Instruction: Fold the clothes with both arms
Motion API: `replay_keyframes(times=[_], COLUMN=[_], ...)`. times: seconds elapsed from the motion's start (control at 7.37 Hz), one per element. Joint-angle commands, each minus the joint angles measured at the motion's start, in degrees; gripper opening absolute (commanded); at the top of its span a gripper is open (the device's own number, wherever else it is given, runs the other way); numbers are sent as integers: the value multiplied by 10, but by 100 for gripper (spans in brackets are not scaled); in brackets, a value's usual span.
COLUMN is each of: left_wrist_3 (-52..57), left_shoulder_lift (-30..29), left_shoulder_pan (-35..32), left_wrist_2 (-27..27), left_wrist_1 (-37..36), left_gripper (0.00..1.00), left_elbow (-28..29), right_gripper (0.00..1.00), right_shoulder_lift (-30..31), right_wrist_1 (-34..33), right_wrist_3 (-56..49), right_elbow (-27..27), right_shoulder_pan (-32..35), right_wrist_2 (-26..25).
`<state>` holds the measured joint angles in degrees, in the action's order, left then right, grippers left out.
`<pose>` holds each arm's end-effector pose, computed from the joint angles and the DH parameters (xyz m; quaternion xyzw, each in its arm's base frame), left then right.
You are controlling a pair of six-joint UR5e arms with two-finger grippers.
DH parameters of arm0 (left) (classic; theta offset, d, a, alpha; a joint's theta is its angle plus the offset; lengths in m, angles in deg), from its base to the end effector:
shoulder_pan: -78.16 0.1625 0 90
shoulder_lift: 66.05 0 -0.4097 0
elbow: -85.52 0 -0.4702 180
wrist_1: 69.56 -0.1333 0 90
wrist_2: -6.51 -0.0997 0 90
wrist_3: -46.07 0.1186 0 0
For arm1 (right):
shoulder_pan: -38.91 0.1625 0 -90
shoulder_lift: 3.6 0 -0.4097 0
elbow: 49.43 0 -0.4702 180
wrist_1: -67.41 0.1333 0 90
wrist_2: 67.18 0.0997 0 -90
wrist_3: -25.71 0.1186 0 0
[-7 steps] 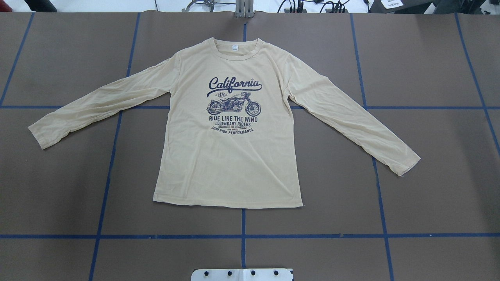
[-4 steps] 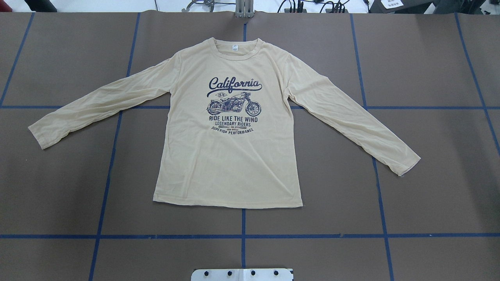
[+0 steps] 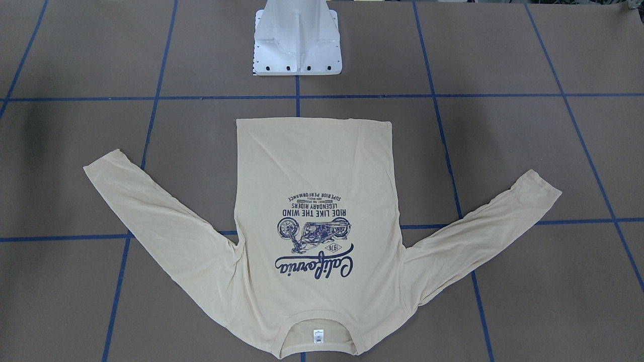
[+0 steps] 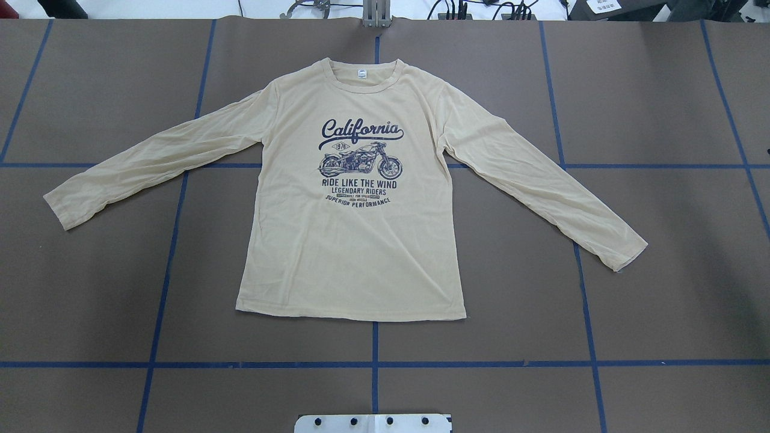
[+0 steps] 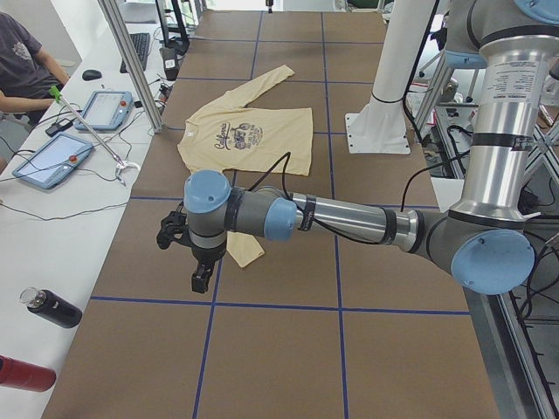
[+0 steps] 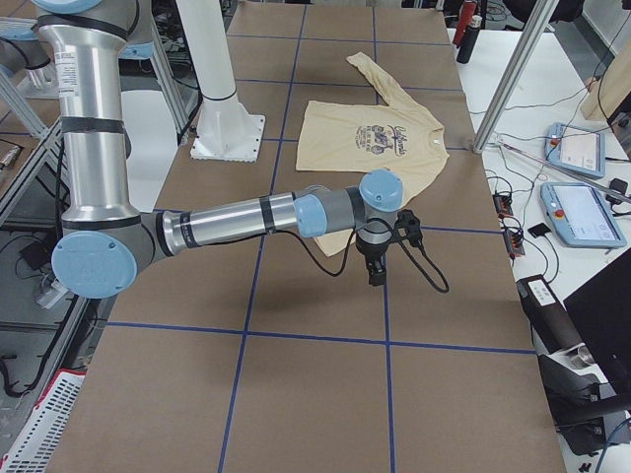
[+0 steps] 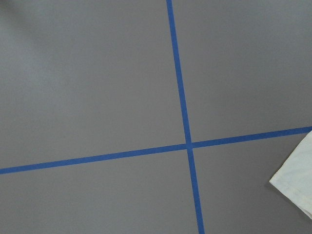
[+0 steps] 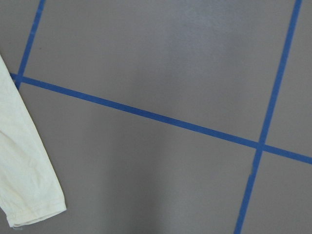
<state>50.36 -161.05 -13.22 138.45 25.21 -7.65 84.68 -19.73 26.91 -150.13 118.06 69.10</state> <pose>-0.0689 -0.6166 0.5675 0.1227 0.3500 0.0639 0.9265 -0.0642 -0.5877 0.5237 0.0807 -0.4002 -0.1287 0.9038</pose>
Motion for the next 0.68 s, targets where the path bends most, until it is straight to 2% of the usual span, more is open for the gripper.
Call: replay_keyframes(times=[0.0, 0.14, 0.27, 0.54], left_wrist_3=[-21, -44, -50, -50], left_shoulder_lift=[23, 23, 18, 18], left_shoulder_pan=[6, 6, 6, 6], left_wrist_2=[2, 3, 2, 3], left_wrist_1=[90, 106, 116, 117], left_gripper=[100, 100, 100, 100], left_elbow=[13, 8, 11, 4], right_gripper=[100, 100, 100, 100], right_shoulder_lift=[-5, -3, 4, 5], right_wrist_1=[120, 190, 259, 318], right_wrist_3=[69, 136, 198, 259], right_elbow=[31, 49, 57, 81], right_shoulder_pan=[-98, -136, -182, -232], right_wrist_2=[-4, -14, -49, -55])
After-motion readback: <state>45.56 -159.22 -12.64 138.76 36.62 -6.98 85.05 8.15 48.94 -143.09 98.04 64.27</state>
